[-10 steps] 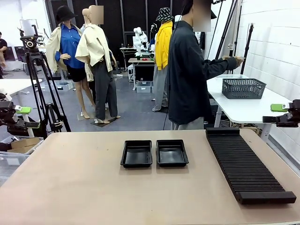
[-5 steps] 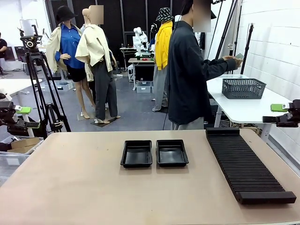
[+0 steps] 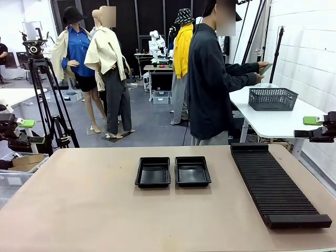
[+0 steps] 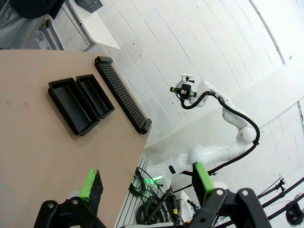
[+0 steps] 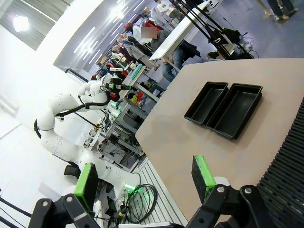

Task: Inspect and transfer BCBs to ESD trays.
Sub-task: Pick up the Blank PCB from the PCB Rack and place it in the left ESD tray.

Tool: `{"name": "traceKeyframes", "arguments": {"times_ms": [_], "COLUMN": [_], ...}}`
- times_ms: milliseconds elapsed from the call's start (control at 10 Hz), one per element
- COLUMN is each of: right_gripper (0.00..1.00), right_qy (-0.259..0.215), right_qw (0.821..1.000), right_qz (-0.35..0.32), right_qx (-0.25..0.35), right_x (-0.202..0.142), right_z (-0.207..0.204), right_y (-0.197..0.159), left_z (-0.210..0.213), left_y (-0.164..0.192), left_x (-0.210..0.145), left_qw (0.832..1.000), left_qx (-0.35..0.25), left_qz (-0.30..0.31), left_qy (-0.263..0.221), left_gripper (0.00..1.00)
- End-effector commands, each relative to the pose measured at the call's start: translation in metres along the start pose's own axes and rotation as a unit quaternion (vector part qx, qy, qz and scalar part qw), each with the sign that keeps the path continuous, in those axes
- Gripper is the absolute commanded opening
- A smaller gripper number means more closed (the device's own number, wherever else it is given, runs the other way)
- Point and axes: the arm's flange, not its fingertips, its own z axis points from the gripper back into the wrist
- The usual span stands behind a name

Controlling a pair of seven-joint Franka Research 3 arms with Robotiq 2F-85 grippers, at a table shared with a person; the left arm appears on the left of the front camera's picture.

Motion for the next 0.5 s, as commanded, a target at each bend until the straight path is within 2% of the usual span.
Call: {"name": "traceKeyframes", "arguments": {"times_ms": [0, 400], "right_gripper": [1.00, 1.00], "right_qy": [0.000, 0.000], "right_qw": [1.000, 1.000], "right_qz": [0.000, 0.000], "right_qx": [0.005, 0.005], "right_x": [-0.0011, -0.0011], "right_z": [0.0008, 0.0008], "right_y": [-0.0002, -0.0002], "left_z": [0.0011, 0.0011], "left_y": [-0.0007, -0.0007], "left_x": [-0.0004, -0.0004], "left_qw": [1.000, 1.000], "left_qx": [-0.001, -0.001], "left_qz": [0.004, 0.004], "left_qy": [-0.002, -0.002], "left_gripper": [1.00, 1.00]}}
